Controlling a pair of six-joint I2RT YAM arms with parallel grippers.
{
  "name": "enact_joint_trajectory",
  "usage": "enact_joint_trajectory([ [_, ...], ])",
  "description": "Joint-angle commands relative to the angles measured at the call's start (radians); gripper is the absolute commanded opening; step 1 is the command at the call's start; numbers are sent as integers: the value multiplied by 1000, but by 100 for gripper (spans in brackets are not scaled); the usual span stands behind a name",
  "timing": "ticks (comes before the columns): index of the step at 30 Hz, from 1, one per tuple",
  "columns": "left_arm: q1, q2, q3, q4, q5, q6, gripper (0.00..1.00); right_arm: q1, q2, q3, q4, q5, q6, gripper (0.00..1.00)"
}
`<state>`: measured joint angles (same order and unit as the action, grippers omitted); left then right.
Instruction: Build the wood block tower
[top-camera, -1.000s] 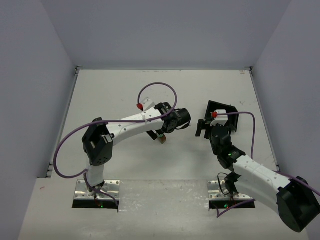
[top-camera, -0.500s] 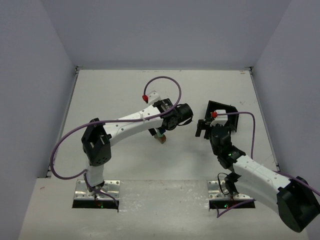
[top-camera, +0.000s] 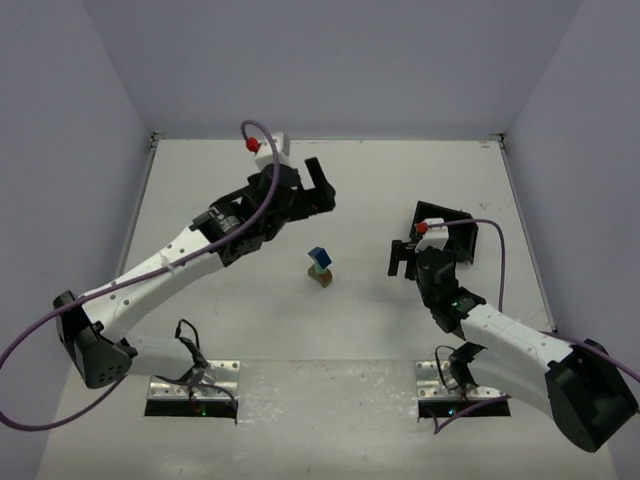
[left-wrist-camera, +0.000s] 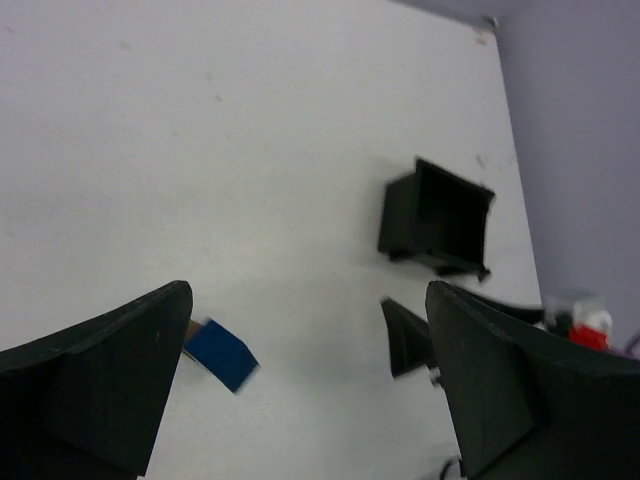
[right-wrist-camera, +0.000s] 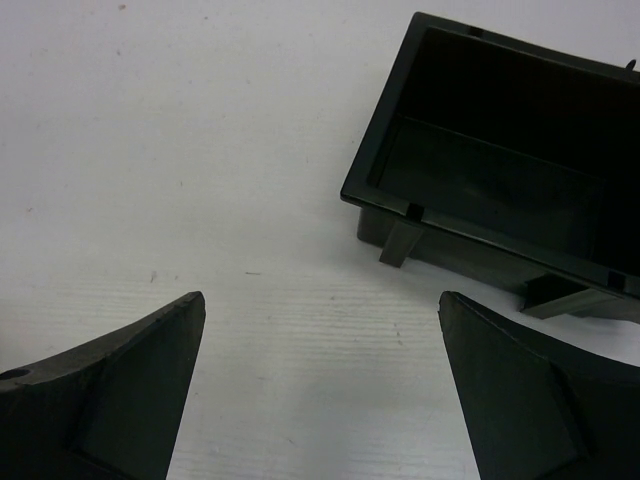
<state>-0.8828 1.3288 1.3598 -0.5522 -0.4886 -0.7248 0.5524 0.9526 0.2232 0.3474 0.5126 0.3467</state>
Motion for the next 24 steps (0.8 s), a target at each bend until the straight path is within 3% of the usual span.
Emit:
enact_joint_trajectory([
  [1,254,-1,-102,192,110,143,100,-22,56,76,-28,-3,60,99],
  [3,290,17,-135,200,18,155,100,-53,79,103,-81,-6,103,99],
  [5,384,15,-183,222,59,166,100,-96,88,127,-137,-29,150,99],
  [10,685,-53,-332,360,344,149,100,-128,19,158,-253,66,230,99],
  [19,706,-323,-542,402,189,123,100,-128,-123,226,-472,140,310,99],
  [24,706,-478,-620,373,21,67,100,-128,-188,239,-559,159,335,99],
])
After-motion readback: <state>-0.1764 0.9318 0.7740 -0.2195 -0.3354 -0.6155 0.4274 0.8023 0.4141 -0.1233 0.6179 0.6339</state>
